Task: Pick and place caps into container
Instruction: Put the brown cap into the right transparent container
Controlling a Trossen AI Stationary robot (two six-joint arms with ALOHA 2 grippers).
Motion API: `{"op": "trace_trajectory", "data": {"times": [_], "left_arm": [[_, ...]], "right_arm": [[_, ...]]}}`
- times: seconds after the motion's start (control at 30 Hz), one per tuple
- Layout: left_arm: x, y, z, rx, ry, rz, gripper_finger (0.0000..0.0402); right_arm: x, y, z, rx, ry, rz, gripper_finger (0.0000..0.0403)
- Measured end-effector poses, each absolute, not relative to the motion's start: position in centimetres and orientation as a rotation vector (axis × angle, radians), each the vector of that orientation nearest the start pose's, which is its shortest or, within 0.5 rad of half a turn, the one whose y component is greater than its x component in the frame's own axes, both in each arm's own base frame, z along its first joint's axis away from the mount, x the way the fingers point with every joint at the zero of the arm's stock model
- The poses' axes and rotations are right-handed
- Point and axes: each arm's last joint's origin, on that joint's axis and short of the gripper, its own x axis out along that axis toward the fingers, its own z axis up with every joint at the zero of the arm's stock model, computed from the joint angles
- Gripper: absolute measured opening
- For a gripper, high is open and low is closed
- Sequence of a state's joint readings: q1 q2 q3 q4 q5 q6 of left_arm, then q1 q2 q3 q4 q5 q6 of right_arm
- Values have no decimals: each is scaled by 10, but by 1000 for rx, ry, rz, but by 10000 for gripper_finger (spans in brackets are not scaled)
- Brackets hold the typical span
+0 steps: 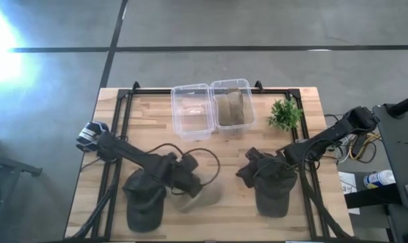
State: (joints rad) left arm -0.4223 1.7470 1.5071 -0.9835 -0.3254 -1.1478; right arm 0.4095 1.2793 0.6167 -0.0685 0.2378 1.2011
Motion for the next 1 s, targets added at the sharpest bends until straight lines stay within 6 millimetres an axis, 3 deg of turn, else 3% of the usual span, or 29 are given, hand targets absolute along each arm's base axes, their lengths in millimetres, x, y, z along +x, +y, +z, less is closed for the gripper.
{"op": "trace_trajectory", "data": {"times": [0.3, 0.47, 0.57, 0.73, 1.0], "left_arm": [[278, -174, 237, -862, 1145, 747, 142], [265, -185, 218, -950, 1130, 797, 142], [267, -182, 206, -989, 1101, 778, 142], [273, -171, 186, -1041, 1054, 761, 142], [287, -141, 170, -987, 965, 742, 142]], "right_arm": [[228, 94, 189, 835, 733, -172, 121], [243, 101, 200, 971, 602, -22, 121], [259, 106, 200, 982, 537, 7, 121], [292, 108, 173, 892, 653, -78, 121], [321, 110, 160, 655, 872, -182, 121]]}}
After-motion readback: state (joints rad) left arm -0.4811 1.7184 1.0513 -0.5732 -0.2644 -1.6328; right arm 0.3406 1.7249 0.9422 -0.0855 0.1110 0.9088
